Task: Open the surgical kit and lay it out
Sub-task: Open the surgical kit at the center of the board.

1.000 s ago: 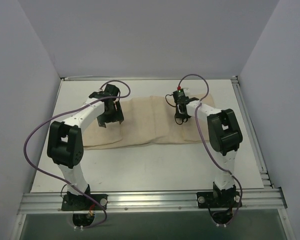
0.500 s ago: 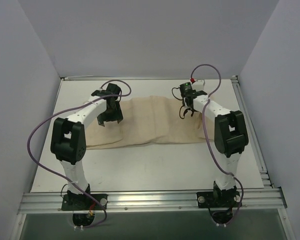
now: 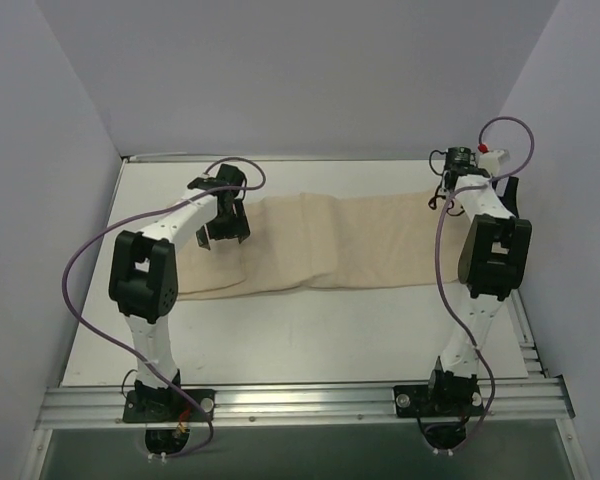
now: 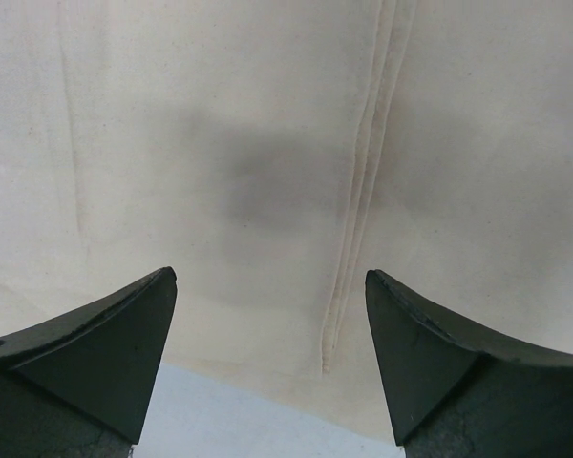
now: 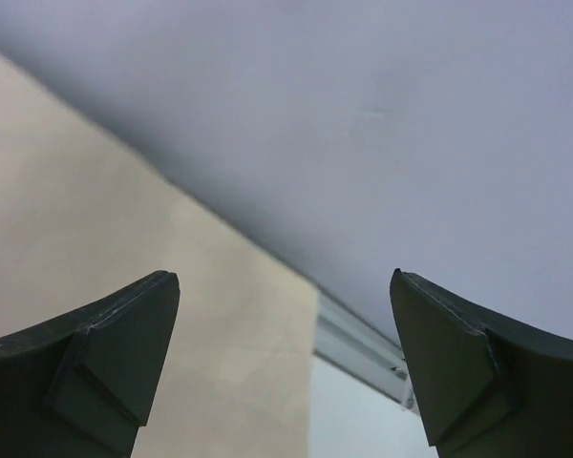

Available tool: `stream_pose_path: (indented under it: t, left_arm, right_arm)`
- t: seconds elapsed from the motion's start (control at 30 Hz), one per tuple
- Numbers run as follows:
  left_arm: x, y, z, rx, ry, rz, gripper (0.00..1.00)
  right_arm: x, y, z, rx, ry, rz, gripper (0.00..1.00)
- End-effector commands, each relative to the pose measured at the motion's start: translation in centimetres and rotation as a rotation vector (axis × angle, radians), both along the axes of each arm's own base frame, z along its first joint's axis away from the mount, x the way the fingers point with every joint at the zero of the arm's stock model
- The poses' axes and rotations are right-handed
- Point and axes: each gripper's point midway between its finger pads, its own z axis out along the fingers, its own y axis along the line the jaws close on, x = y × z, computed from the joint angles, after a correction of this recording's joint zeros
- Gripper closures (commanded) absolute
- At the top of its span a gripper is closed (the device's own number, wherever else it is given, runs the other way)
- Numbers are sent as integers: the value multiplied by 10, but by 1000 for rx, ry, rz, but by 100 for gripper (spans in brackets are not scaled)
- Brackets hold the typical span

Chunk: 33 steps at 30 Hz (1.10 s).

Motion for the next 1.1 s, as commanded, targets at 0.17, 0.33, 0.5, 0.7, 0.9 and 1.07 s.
stream_pose_path:
  t: [0.17, 0.33, 0.5, 0.7, 0.9, 1.07]
  left_arm:
    - [29, -16, 7, 21, -33, -40, 9]
    - [28, -20, -20, 84, 51, -34, 12]
    - [29, -13, -33, 156, 85, 0, 19]
    - [31, -1, -39, 204, 115, 4, 54]
    - [35, 32, -15, 256, 91, 39, 98]
    - [28, 90, 41, 336, 31, 124, 98]
  right_arm:
    - [53, 155, 25, 469, -295, 428, 0]
    - [57, 202, 36, 611, -357, 541, 1]
    - [47, 216, 41, 669, -373, 596, 3]
    - [41, 220, 41, 676, -360, 626, 4]
    - [50, 224, 45, 688, -362, 638, 4]
    - [58, 240, 37, 751, -359, 656, 5]
